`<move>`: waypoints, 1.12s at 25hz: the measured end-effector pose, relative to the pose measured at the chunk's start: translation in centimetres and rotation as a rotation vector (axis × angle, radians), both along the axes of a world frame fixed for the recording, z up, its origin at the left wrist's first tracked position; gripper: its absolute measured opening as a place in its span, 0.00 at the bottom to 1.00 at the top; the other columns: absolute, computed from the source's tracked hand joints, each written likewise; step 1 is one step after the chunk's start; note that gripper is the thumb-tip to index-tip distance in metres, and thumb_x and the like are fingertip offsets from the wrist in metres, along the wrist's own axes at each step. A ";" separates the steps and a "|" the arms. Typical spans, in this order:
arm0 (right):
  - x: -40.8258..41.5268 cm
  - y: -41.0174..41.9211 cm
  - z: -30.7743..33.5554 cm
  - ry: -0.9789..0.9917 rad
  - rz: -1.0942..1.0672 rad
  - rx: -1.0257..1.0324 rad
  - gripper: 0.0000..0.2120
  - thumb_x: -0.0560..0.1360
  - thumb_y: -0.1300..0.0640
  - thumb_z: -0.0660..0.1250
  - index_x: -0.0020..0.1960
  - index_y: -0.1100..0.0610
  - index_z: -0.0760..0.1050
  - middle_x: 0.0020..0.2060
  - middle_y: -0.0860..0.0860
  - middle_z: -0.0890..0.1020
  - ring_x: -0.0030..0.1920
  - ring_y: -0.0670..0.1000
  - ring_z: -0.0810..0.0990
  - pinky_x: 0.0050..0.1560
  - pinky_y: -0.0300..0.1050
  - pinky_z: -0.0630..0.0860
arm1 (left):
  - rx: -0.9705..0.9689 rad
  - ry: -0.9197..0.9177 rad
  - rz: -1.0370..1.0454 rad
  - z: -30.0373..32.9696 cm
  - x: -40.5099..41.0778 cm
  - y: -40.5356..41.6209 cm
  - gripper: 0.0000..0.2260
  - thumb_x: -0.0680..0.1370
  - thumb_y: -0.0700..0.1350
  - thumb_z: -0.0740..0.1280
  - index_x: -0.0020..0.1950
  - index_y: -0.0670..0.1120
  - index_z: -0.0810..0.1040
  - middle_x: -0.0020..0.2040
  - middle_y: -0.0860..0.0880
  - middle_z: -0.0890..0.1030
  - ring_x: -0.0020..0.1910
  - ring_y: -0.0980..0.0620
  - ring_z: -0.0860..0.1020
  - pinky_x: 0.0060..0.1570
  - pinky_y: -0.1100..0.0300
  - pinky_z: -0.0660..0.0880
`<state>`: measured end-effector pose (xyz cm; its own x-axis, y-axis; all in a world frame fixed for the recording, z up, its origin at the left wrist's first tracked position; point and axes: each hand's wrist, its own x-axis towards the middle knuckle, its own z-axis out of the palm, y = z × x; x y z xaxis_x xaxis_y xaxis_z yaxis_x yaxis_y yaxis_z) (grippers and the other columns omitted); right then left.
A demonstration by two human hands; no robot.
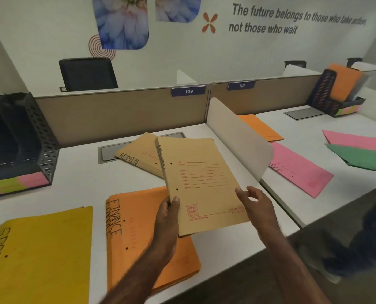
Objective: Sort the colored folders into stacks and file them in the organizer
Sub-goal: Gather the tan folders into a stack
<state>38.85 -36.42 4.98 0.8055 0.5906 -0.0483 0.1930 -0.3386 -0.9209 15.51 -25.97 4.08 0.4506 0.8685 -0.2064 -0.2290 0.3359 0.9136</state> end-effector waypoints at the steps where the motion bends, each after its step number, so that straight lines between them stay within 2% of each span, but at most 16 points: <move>1: 1.1 -0.2 -0.4 0.007 0.009 -0.023 0.35 0.78 0.34 0.70 0.79 0.51 0.70 0.69 0.50 0.79 0.61 0.54 0.80 0.54 0.50 0.75 | -0.008 0.013 -0.002 -0.2 1.1 -0.4 0.13 0.86 0.54 0.62 0.68 0.53 0.77 0.59 0.49 0.88 0.57 0.47 0.87 0.47 0.50 0.85; 8: 9.1 -1.4 -3.6 0.046 -0.011 -0.123 0.34 0.78 0.35 0.71 0.78 0.51 0.71 0.66 0.52 0.77 0.60 0.55 0.80 0.54 0.53 0.79 | -0.003 0.207 -0.024 -2.8 8.4 -2.8 0.11 0.86 0.56 0.62 0.65 0.55 0.77 0.57 0.53 0.88 0.54 0.52 0.88 0.44 0.57 0.85; 11: 11.7 -1.4 -5.8 0.055 0.005 -0.180 0.34 0.78 0.35 0.72 0.77 0.51 0.72 0.66 0.52 0.75 0.58 0.53 0.79 0.51 0.51 0.77 | -0.042 0.325 -0.035 -4.6 10.7 -3.5 0.10 0.86 0.57 0.61 0.64 0.56 0.77 0.54 0.55 0.88 0.51 0.54 0.88 0.43 0.56 0.85; 14: 14.2 -1.2 -7.6 0.059 0.028 -0.222 0.34 0.76 0.35 0.72 0.76 0.51 0.73 0.66 0.52 0.75 0.58 0.52 0.79 0.51 0.49 0.76 | -0.044 0.432 -0.035 -6.2 12.7 -4.0 0.09 0.86 0.57 0.61 0.62 0.57 0.77 0.51 0.59 0.88 0.48 0.58 0.87 0.39 0.63 0.83; 16: 15.6 -1.2 -8.6 0.056 0.046 -0.241 0.34 0.76 0.34 0.72 0.75 0.52 0.74 0.64 0.51 0.75 0.58 0.51 0.78 0.49 0.47 0.76 | 0.001 0.519 -0.039 -7.0 13.9 -4.2 0.09 0.86 0.56 0.62 0.59 0.55 0.78 0.50 0.56 0.88 0.47 0.60 0.87 0.38 0.66 0.82; 19: 17.2 -1.4 -10.1 0.051 0.094 -0.260 0.34 0.76 0.35 0.73 0.74 0.53 0.75 0.64 0.51 0.75 0.58 0.51 0.79 0.49 0.45 0.76 | 0.089 0.659 -0.059 -8.4 15.1 -4.5 0.13 0.86 0.55 0.62 0.58 0.50 0.81 0.51 0.53 0.88 0.46 0.58 0.87 0.41 0.66 0.82; 24: 18.0 -1.6 -11.3 0.034 0.132 -0.294 0.32 0.77 0.38 0.74 0.74 0.55 0.76 0.64 0.51 0.76 0.59 0.49 0.78 0.54 0.45 0.75 | 0.149 0.817 -0.104 -9.0 15.4 -5.3 0.14 0.85 0.56 0.62 0.57 0.49 0.82 0.49 0.57 0.86 0.43 0.62 0.86 0.37 0.73 0.78; 26: 17.9 -1.6 -11.4 0.010 0.120 -0.325 0.29 0.77 0.39 0.74 0.73 0.53 0.76 0.62 0.50 0.76 0.59 0.50 0.78 0.54 0.46 0.75 | 0.155 0.871 -0.133 -8.7 15.5 -5.0 0.15 0.85 0.59 0.62 0.53 0.50 0.82 0.47 0.57 0.86 0.43 0.60 0.85 0.35 0.73 0.77; 28: 17.8 -1.6 -11.5 -0.033 0.099 -0.392 0.28 0.78 0.39 0.73 0.72 0.52 0.76 0.59 0.50 0.78 0.59 0.53 0.78 0.56 0.51 0.78 | 0.170 0.963 -0.147 -8.3 15.3 -4.3 0.19 0.84 0.62 0.61 0.43 0.51 0.79 0.40 0.56 0.84 0.38 0.60 0.82 0.30 0.74 0.72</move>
<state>56.61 -37.99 -6.49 0.7507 0.6072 -0.2602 0.2695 -0.6411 -0.7186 30.82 -30.24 -4.19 0.2613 0.8695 -0.4191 0.6710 0.1485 0.7265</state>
